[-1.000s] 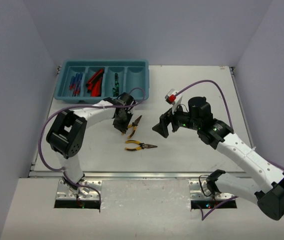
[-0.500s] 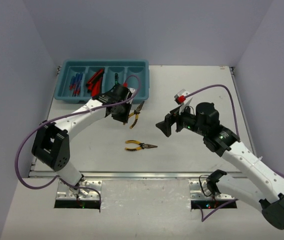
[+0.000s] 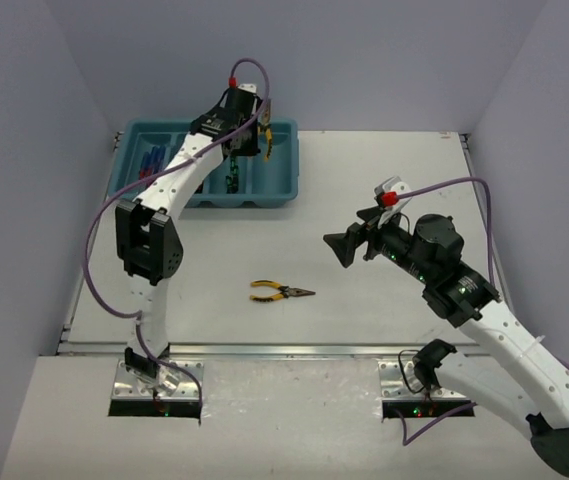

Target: Sort the tools into containers

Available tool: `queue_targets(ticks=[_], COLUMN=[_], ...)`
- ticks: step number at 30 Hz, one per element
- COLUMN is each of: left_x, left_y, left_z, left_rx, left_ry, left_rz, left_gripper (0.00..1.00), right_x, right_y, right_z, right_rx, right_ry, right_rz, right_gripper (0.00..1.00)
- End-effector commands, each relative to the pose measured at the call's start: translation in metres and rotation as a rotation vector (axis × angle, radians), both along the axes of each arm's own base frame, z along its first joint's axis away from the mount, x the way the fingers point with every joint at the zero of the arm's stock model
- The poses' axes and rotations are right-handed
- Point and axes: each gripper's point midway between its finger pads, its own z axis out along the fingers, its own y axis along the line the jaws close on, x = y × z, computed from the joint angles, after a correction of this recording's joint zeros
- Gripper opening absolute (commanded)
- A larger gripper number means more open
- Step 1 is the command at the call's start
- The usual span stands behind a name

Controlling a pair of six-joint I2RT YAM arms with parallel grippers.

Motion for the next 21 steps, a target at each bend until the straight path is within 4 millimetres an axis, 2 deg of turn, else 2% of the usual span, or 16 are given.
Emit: queue_targets(ticks=[1,6,10,12,15,16,19,20,21], left_x=[0.037,0.055,0.056,0.054,0.053,0.052,0.051,0.049,0.048], left_y=[0.000,-0.019,-0.026,-0.030,-0.031,-0.033,-0.033,-0.036,-0.037], left_z=[-0.011,-0.013,-0.033,-0.050,-0.060,-0.061,-0.055,-0.046,-0.033], left_rx=[-0.051,-0.118,-0.140,-0.143,-0.149,-0.158,-0.168,-0.175,-0.176], left_ry=[-0.008,-0.039,0.000,0.029,0.052,0.056,0.049,0.032,0.005], left_rz=[0.025,-0.017,-0.029,-0.040,-0.041,-0.041,-0.035,-0.043,-0.047], left_gripper=[0.00,0.00,0.00,0.08,0.11,0.14,0.34,0.42,0.54], right_x=[0.004,0.006,0.007,0.008,0.009,0.010,0.011,0.010,0.010], right_y=[0.003,0.005,0.005,0.005,0.005,0.004,0.003,0.003,0.003], right_z=[0.000,-0.004,-0.007,-0.007,-0.009,-0.010,-0.011,-0.011,-0.011], right_rx=[0.008,-0.001,-0.012,-0.016,-0.026,-0.033,-0.038,-0.038,-0.039], right_ry=[-0.001,0.007,0.014,0.015,0.012,0.014,0.015,0.015,0.014], right_rz=[-0.003,0.002,0.001,0.000,-0.004,-0.010,-0.013,-0.012,-0.012], right_gripper=[0.99,0.99,0.99,0.99,0.99,0.99,0.99,0.99,0.99])
